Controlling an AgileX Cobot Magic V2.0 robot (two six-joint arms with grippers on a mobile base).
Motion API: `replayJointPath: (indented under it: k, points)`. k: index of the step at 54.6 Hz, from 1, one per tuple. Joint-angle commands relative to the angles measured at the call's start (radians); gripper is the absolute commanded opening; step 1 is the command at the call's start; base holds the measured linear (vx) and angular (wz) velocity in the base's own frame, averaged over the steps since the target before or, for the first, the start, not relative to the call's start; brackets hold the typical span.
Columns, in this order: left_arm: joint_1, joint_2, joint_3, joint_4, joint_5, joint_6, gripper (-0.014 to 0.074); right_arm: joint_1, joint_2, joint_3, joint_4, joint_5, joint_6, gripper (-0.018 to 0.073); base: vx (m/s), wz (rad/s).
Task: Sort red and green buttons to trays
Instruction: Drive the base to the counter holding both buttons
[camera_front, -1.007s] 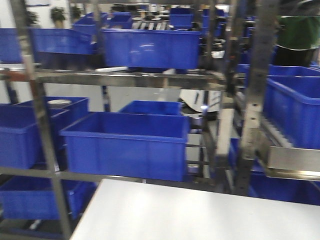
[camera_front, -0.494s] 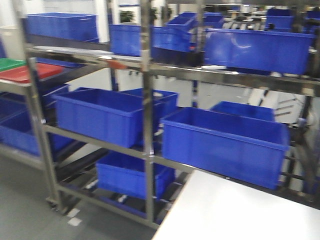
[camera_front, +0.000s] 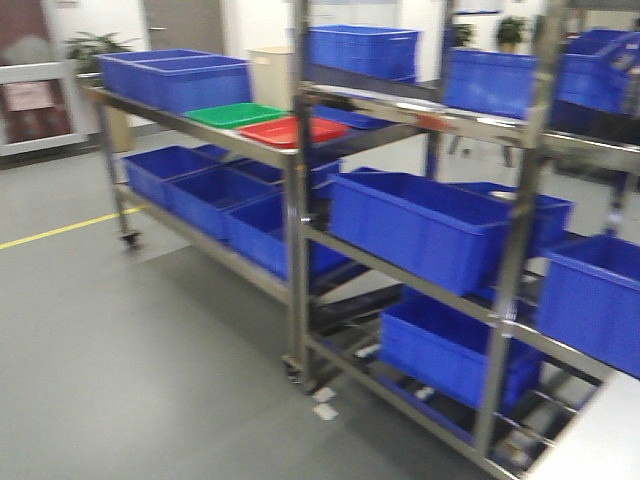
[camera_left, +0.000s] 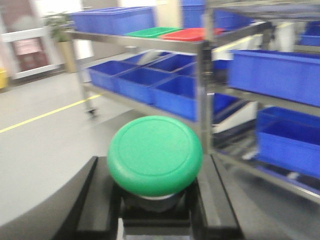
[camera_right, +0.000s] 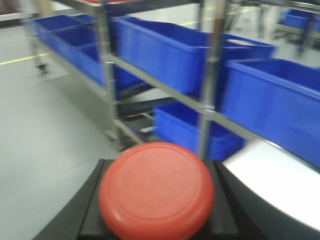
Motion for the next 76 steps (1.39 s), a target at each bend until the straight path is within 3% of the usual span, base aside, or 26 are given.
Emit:
replayJointPath:
  k: [1, 37, 76]
  points:
    - [-0.003, 0.003, -0.031, -0.008, -0.073, -0.010, 0.0000, -0.006, -0.005, -0.029, -0.008, -0.082, -0.001, -0.0008, -0.03, 0.76]
    - [-0.003, 0.002, -0.031, -0.008, -0.073, -0.010, 0.0000, -0.006, -0.005, -0.029, -0.008, -0.082, -0.001, -0.0008, 0.15, 0.64]
    - [-0.003, 0.002, -0.031, -0.008, -0.073, -0.010, 0.0000, -0.006, -0.006, -0.029, -0.008, -0.078, -0.001, -0.0008, 0.46, 0.20]
